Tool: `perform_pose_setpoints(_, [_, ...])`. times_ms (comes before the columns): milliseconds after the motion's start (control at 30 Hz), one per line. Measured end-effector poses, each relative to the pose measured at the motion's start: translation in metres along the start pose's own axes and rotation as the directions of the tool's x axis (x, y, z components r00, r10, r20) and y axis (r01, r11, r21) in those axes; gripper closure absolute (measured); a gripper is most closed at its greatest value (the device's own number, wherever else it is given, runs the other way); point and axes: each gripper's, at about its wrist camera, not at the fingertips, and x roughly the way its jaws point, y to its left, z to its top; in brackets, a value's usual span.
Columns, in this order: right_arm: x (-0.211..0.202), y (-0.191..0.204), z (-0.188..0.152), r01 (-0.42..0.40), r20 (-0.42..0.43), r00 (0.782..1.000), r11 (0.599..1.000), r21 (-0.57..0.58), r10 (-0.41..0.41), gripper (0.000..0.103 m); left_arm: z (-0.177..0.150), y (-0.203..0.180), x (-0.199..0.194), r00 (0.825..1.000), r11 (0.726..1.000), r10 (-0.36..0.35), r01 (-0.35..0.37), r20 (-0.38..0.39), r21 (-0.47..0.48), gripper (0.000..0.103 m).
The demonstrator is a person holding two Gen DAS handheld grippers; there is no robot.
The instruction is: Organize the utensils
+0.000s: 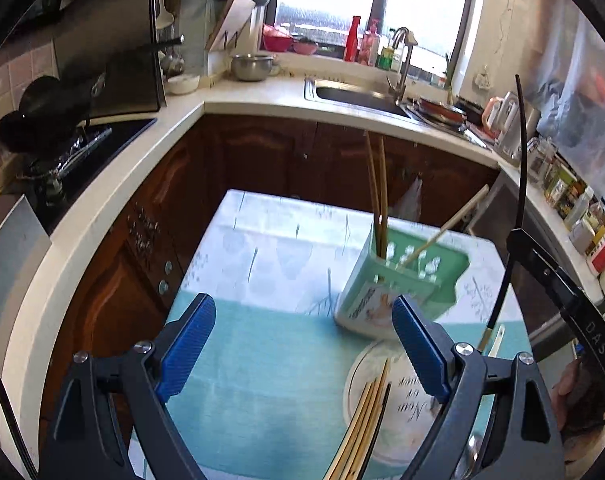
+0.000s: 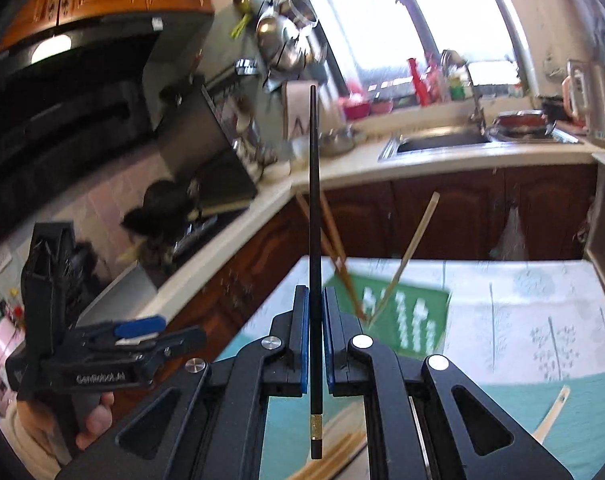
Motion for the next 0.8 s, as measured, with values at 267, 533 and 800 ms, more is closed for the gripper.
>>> perform_pose_setpoints(267, [0.031,-0.037,0.055,0.019,0.220,0.975,0.997,0.069,-0.033,0.098,0.028,-0.016,0.011,0.999,1.000,0.002,-0.002,0.049,-0.014,0.014])
perform_pose_setpoints(533, [0.129,-0.030,0.041,0.123,0.257,0.960,0.992,-0.038,-0.109,0.098,0.018,-0.006,0.043,1.000,1.000,0.018,-0.018,0.021,-0.024,0.014])
perform_pose_setpoints(800, [0.189,-0.028,-0.026,0.160,0.157,0.978,0.978,-0.137,-0.138,0.096,0.002,0.012,0.071,0.999,0.998,0.011,-0.013,-0.031,-0.063,0.014])
